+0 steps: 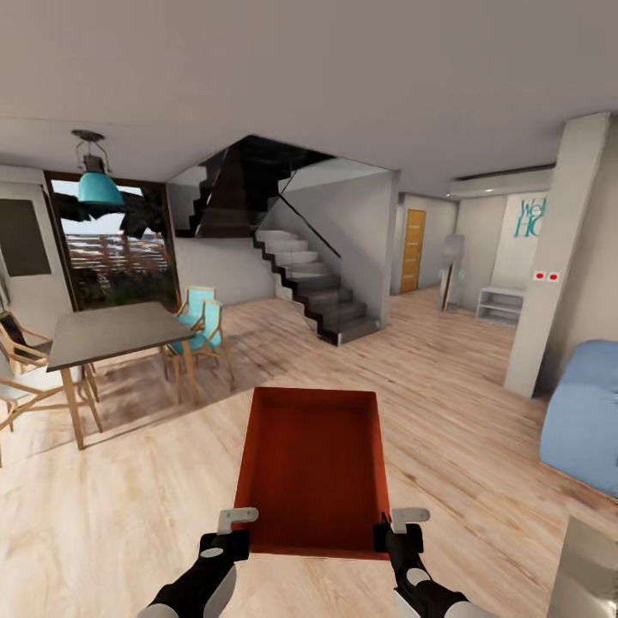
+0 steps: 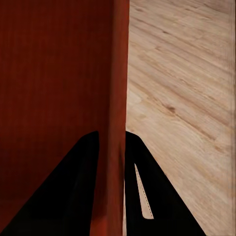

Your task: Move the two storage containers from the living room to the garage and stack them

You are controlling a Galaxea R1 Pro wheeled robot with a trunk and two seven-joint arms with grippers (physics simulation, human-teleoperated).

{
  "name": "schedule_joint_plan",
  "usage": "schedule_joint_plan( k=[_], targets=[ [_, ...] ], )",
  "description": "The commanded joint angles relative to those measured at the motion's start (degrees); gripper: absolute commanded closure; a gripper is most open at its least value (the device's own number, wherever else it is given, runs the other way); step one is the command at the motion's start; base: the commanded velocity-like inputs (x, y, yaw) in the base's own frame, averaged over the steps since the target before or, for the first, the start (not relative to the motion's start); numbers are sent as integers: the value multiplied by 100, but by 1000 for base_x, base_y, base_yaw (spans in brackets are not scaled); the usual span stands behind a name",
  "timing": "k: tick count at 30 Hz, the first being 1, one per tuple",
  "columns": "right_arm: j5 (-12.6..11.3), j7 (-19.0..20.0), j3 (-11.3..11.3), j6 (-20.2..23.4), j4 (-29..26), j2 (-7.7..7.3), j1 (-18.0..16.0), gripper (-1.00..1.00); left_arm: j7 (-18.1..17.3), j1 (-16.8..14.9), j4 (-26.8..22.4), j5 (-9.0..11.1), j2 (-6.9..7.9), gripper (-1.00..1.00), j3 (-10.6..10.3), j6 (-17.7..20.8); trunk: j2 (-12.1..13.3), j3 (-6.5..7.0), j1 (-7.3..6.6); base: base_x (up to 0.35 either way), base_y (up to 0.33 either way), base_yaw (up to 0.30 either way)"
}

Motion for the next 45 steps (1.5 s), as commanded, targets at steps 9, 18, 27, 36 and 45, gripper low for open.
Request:
schedule_joint_plan(
  k=[9,18,27,36,45],
  targets=[
    [4,-43,45,-43,-237,1,-10,100,25,2,16,146,0,100,-91,21,-6,-9,4,321,118,-286],
    [3,-43,45,-43,-237,1,-10,100,25,2,16,146,0,100,-91,21,-6,-9,4,321,118,-286],
    [2,-43,45,-43,-237,1,-10,100,25,2,16,146,0,100,-91,21,-6,-9,4,321,118,-286],
    [-5,-43,45,-43,-237,1,-10,100,25,2,16,146,0,100,-91,21,-6,-9,4,321,118,-286],
    [-5,-39,45,-43,-237,1,-10,100,25,2,16,146,0,100,-91,21,-6,-9,4,321,118,-198]
  ],
)
